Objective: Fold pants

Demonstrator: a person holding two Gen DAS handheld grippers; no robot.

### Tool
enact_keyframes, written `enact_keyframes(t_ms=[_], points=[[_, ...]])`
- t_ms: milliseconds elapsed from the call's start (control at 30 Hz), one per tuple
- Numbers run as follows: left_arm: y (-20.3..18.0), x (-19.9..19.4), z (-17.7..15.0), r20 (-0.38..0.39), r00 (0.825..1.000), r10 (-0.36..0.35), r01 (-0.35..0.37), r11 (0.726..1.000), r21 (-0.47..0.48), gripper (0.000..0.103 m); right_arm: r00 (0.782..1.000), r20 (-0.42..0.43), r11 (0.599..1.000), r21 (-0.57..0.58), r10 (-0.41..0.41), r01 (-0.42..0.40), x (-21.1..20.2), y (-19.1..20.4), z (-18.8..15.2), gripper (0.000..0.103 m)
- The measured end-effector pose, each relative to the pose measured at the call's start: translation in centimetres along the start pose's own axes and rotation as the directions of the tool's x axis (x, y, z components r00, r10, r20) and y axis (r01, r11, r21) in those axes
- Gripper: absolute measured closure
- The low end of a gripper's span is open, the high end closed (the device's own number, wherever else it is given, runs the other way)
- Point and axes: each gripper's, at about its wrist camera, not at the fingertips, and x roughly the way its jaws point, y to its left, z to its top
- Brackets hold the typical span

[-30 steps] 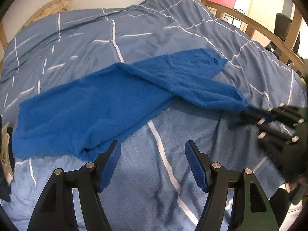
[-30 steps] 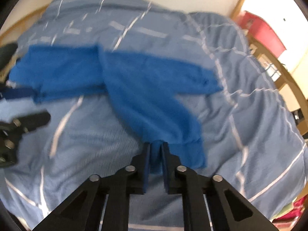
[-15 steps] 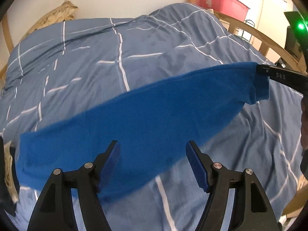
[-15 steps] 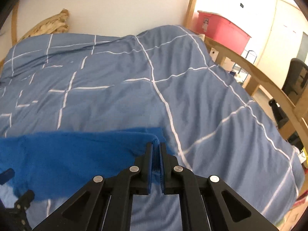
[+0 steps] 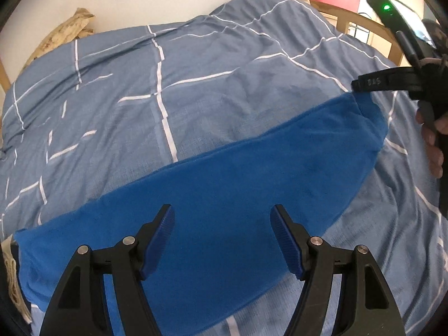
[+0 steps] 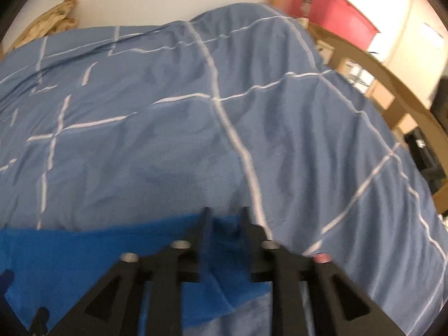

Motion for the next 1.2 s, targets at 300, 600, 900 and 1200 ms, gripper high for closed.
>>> enact_keyframes(t_ms=[300,600,900,1200], points=[[0.5,-4.1,-3.1,0.122,0.992,0.034,-0.025,0.997,-0.073,0.031,0.993,0.112,0.959,0.278,0.024,-0.055,-4.8,-5.5,-6.0,0.057],[1.1,-9.1,-10.3,0.188,0.962,0.200,-0.179,0.976,-0.124,0.022,0.978,0.127,0.924,0.327,0.163,-0.196,-6.5,-3.5,-13.0,0.057],[8.1,-12.6,-18.4,0.167,0.955,0.246,-0.194,0.942,-0.275,0.023,0.895,0.206,0.887,0.168,0.396,-0.431,-14.1,4.6,-18.2,0.057],[14.8,-14.1,-21.5,0.141,0.944,0.297,-0.233,0.907,-0.351,0.023,0.772,0.101,0.777,-0.140,0.627,-0.613,-17.2,15.8,-21.4,0.057]])
